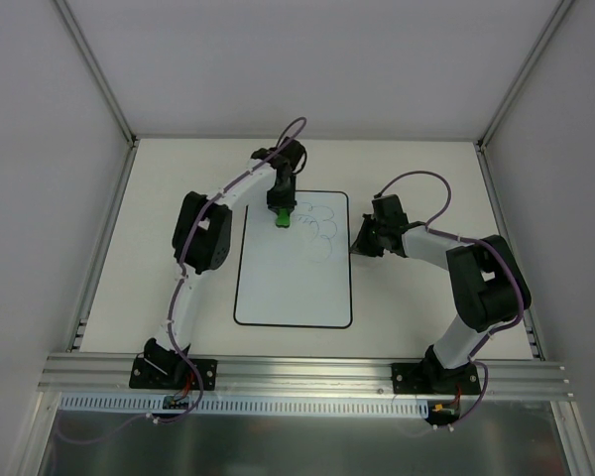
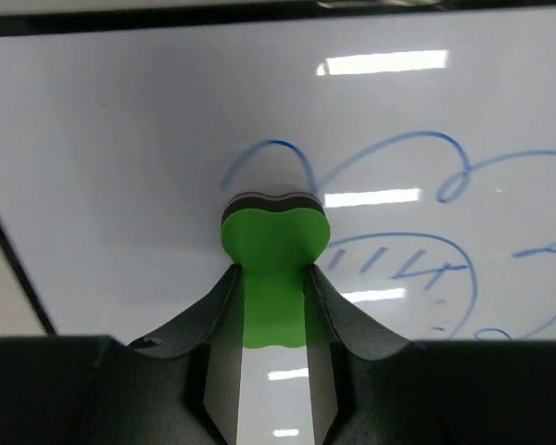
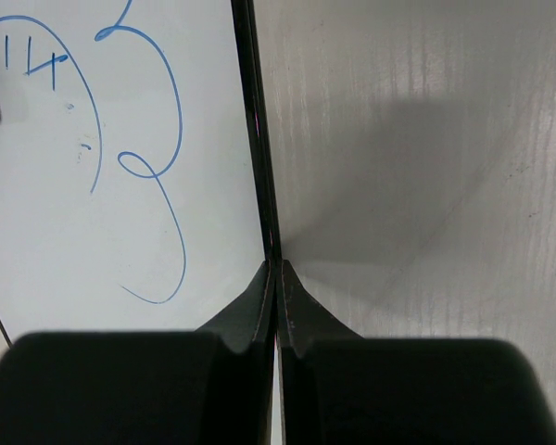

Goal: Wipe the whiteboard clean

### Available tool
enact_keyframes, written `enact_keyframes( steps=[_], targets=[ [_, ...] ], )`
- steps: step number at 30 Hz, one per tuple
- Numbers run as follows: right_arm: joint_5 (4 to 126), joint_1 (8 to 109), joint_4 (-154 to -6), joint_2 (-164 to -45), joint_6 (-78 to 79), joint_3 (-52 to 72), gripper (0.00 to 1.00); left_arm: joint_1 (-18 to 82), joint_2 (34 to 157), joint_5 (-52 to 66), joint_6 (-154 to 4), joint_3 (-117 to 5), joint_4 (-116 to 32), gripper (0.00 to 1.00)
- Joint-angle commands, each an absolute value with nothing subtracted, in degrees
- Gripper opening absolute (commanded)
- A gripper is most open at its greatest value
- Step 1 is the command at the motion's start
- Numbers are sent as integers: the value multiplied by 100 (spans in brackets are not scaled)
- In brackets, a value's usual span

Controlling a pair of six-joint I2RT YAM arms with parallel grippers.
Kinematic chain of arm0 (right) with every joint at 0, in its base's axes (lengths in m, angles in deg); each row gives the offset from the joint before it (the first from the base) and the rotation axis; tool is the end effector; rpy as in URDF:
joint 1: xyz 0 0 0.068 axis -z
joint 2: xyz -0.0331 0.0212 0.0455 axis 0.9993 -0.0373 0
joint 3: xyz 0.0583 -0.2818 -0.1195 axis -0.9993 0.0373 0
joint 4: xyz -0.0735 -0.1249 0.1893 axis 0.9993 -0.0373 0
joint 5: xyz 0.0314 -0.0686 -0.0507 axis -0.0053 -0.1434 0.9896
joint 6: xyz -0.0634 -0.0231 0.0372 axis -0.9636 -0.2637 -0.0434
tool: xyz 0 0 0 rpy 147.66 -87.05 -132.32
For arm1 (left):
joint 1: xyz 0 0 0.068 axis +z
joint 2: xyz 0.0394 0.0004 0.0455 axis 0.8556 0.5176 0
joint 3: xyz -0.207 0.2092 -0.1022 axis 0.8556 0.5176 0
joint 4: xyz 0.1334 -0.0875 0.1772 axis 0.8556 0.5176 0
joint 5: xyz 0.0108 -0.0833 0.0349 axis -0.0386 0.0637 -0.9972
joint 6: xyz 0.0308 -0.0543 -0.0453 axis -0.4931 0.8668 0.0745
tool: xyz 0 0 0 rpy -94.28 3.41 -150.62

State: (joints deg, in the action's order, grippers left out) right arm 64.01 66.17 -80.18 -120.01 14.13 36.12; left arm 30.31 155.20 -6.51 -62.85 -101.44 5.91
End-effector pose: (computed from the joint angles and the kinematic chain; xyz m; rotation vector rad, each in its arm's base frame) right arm 0.3145 0.1353 0.1905 -0.0964 2.4605 0.5071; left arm 0.4651 -0.2462 0.1897 0.0880 2.6894 -0.1685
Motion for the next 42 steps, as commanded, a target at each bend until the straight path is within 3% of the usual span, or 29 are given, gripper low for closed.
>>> enact_keyframes(
  steps=[1, 8, 14, 21, 27, 32, 42],
  targets=[
    [6764, 6580, -8593, -12185, 1208, 3681, 1, 2430, 15923, -171, -6396, -10017, 917, 0],
    [6773, 6589, -8611, -12124, 1208, 3690, 1, 2183, 15422, -215, -6291, -9341, 979, 0],
    [6799, 6580, -8637, -12045, 1190, 3734, 1, 2560, 14509, -618, -5984, -8348, 830, 0],
    [6799, 6572, -8628, -11992, 1190, 3760, 1, 3114, 13173, -627, -5536, -5890, -277, 0],
    [6808, 6545, -8628, -11983, 1190, 3751, 1, 3123, 12346, -934, -5158, -4605, -638, 0],
    [6791, 6510, -8628, -12044, 1190, 3725, 1, 3053, 12266, -883, -5192, -4575, -647, 0],
    [6887, 6501, -8646, -11895, 1164, 3778, 1, 1832, 13821, -233, -5289, -6735, -603, 0]
  ],
)
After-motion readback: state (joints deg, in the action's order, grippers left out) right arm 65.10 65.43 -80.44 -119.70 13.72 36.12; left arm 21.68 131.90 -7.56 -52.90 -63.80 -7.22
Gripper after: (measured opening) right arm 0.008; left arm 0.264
